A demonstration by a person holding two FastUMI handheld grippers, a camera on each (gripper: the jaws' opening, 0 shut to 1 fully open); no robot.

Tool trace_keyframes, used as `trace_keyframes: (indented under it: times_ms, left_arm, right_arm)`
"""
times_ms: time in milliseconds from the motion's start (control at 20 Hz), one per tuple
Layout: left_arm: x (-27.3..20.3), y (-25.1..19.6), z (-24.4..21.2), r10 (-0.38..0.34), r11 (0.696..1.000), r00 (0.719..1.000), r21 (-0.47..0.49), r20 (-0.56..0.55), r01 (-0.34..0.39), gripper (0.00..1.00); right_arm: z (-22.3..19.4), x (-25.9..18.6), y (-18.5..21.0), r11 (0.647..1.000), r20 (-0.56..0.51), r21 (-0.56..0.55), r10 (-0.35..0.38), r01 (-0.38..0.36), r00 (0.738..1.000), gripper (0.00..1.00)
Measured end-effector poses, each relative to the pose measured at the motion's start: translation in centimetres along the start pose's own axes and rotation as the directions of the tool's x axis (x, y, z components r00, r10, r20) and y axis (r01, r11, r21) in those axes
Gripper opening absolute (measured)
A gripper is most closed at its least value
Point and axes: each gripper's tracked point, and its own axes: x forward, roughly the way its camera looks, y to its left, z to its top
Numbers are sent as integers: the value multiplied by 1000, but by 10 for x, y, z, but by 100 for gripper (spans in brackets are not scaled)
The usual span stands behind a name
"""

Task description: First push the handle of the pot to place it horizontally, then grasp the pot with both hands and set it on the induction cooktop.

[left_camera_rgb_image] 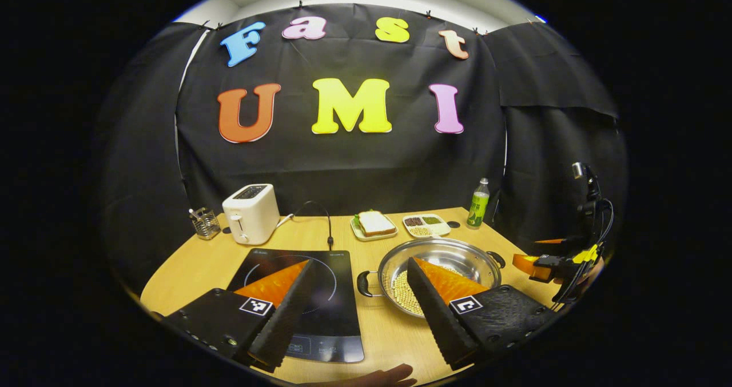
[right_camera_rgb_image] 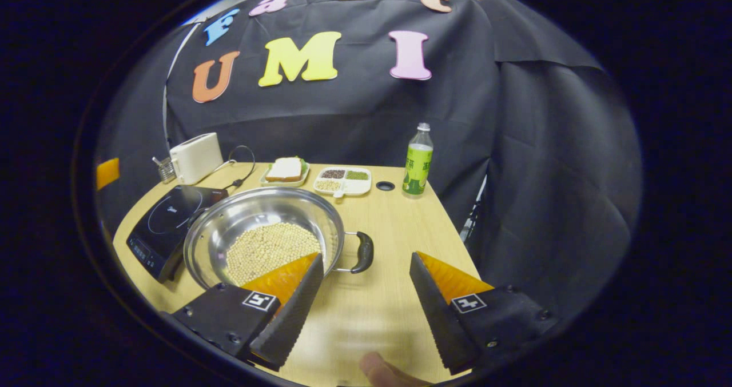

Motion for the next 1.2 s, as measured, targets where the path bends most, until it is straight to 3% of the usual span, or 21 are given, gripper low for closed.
trace_keyframes:
  times_ms: [700,950,1050,1200]
  left_arm:
    - [112,-14,-90,-36,999,958,-21,-283,31,96]
    - [128,-13,-100,-50,999,948,-36,-313,41,95]
    - [133,-15,-107,-60,998,939,-34,-339,52,94]
    - [139,-14,-108,-47,999,938,-12,-342,46,80]
  right_arm:
    - [0,60,5,996,-31,90,29,-26,999,99]
    - [-9,76,17,990,-84,122,80,-69,993,93]
    - [-15,78,17,990,-104,124,82,-69,991,89]
    - [-19,80,16,988,-114,136,90,-74,989,87]
